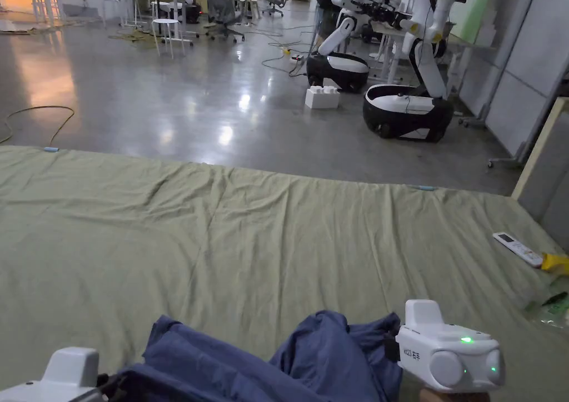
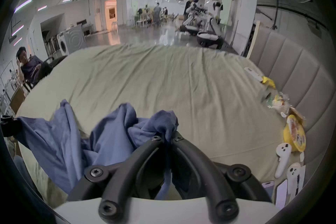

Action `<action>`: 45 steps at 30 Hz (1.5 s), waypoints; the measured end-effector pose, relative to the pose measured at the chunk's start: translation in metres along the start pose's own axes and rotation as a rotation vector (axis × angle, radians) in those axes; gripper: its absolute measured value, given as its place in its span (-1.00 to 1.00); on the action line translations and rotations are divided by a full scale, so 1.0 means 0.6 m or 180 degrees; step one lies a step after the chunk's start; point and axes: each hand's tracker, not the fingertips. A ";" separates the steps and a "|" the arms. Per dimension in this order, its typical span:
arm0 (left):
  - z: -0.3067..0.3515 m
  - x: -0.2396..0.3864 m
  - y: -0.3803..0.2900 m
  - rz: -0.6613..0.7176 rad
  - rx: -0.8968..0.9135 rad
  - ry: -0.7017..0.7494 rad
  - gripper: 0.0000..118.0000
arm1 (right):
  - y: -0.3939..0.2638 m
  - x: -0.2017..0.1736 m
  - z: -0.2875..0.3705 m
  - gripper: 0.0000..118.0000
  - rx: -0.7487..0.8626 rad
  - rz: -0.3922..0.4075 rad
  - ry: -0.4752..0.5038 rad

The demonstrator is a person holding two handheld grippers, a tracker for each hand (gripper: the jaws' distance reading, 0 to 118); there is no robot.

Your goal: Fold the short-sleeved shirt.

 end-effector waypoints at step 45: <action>0.097 -0.064 0.486 -0.0099 0.1209 0.0460 -0.94 | 0.385 0.061 0.223 -0.91 0.1681 -0.0110 -0.0899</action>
